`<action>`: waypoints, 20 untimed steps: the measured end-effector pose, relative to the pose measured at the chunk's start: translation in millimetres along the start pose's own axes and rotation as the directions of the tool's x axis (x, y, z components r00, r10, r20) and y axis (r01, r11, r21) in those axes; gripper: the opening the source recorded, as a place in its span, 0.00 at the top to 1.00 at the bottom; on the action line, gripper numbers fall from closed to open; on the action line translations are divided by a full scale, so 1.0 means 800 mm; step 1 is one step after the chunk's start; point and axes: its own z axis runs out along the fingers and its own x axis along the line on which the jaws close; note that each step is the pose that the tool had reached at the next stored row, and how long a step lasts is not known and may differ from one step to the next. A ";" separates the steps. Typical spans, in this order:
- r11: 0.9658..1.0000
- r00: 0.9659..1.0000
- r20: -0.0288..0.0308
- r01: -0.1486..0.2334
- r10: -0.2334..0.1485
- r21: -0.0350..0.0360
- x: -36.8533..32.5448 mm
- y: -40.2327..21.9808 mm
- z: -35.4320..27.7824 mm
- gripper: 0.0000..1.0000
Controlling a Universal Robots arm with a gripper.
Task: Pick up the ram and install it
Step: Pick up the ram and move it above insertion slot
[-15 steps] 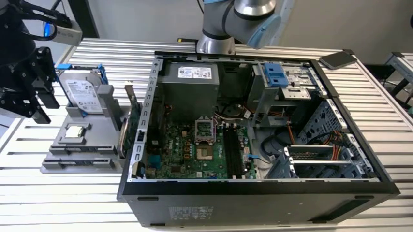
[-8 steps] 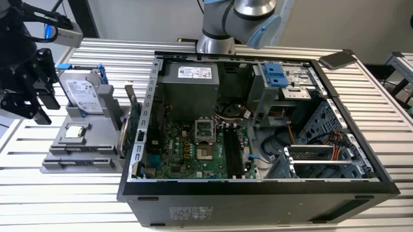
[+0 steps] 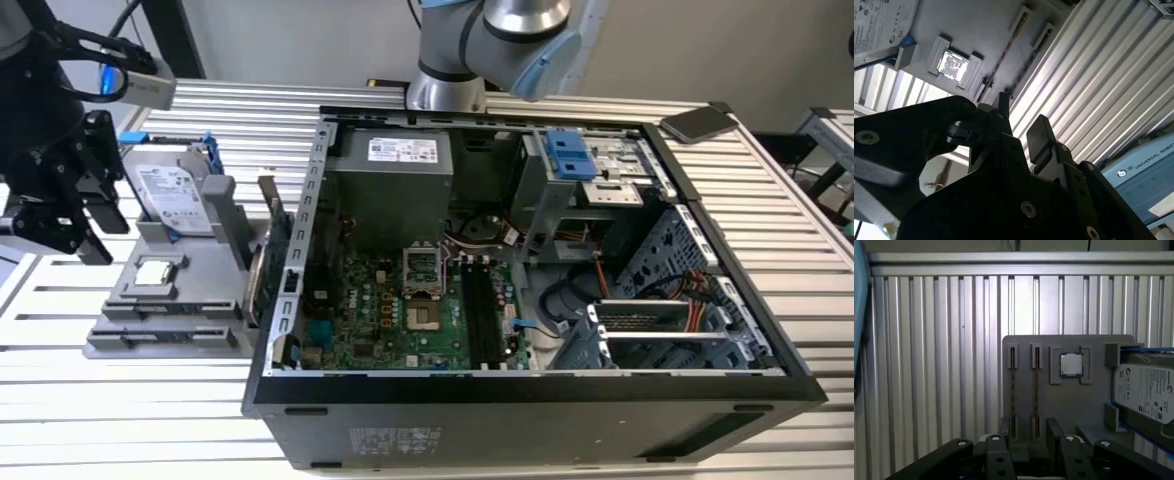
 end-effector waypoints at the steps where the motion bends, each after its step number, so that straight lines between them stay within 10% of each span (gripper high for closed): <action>1: 1.000 1.000 0.000 0.001 -0.001 0.000 0.0000 -0.0002 0.0015 0.00; 20: 1.000 1.000 -0.001 0.004 -0.004 0.000 -0.0001 -0.0007 0.0135 0.00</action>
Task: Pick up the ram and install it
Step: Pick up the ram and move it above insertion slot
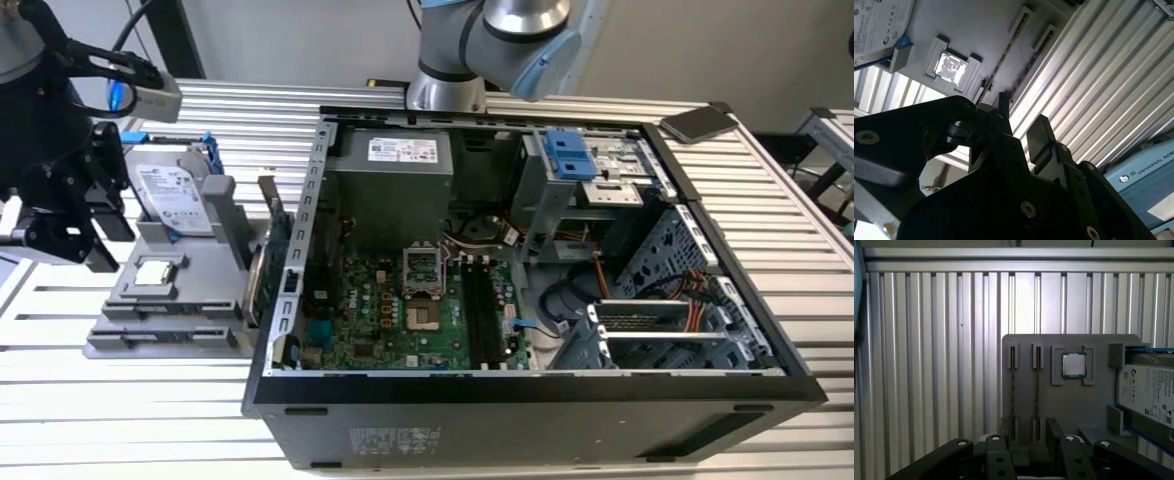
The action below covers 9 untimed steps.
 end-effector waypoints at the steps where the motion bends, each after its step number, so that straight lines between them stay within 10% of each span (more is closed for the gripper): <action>1: 1.000 1.000 0.000 0.000 0.000 0.000 0.0000 0.0000 0.0006 0.00; 9: 1.000 1.000 0.000 0.000 0.000 0.000 -0.0001 -0.0001 0.0062 0.00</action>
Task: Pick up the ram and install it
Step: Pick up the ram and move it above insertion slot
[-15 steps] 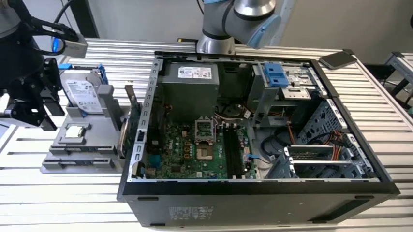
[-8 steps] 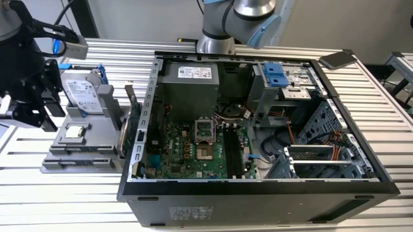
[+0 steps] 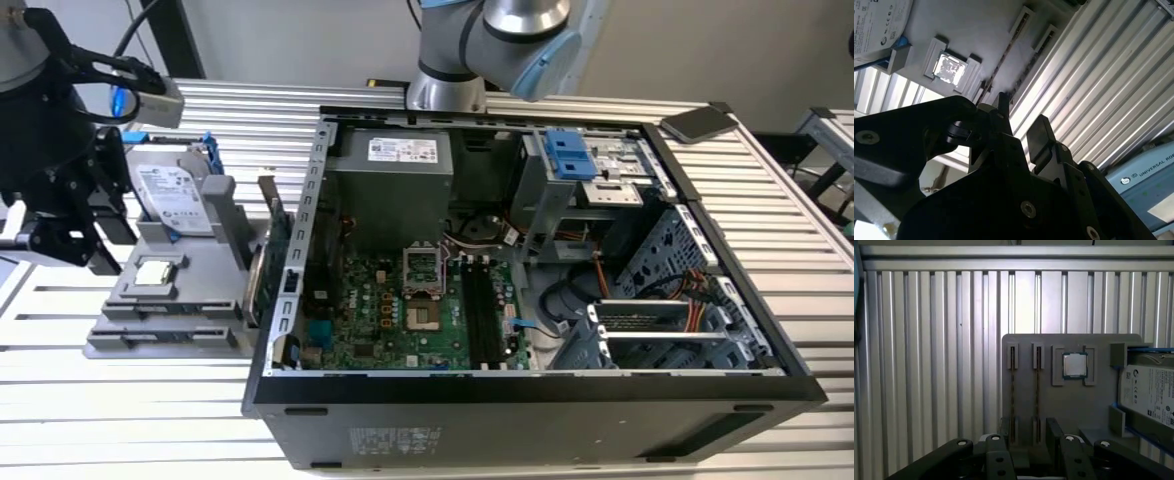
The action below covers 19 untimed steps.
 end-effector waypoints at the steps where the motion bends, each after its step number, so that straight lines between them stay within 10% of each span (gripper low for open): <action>1: 1.000 1.000 0.000 0.000 0.000 0.000 0.0000 0.0000 0.0007 0.00; 19: 1.000 1.000 0.000 0.000 0.000 0.000 -0.0002 -0.0001 0.0141 0.00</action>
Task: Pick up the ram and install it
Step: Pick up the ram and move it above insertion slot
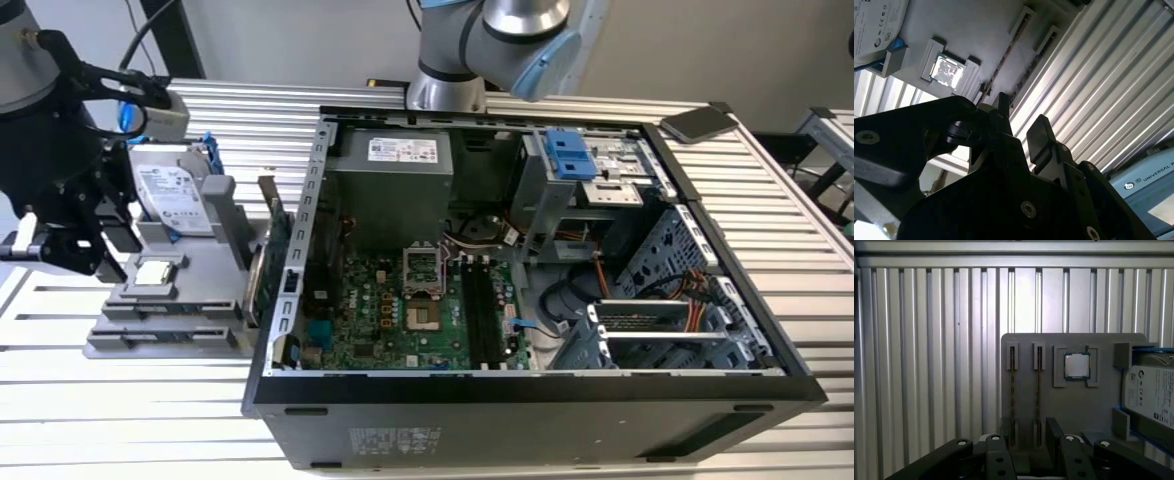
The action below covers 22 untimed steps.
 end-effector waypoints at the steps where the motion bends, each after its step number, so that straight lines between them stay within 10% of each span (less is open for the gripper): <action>1: 1.000 1.000 0.000 0.000 0.000 0.000 0.0000 -0.0001 0.0011 0.00; 22: 1.000 1.000 0.001 0.001 -0.001 0.001 -0.0002 -0.0007 0.0325 0.00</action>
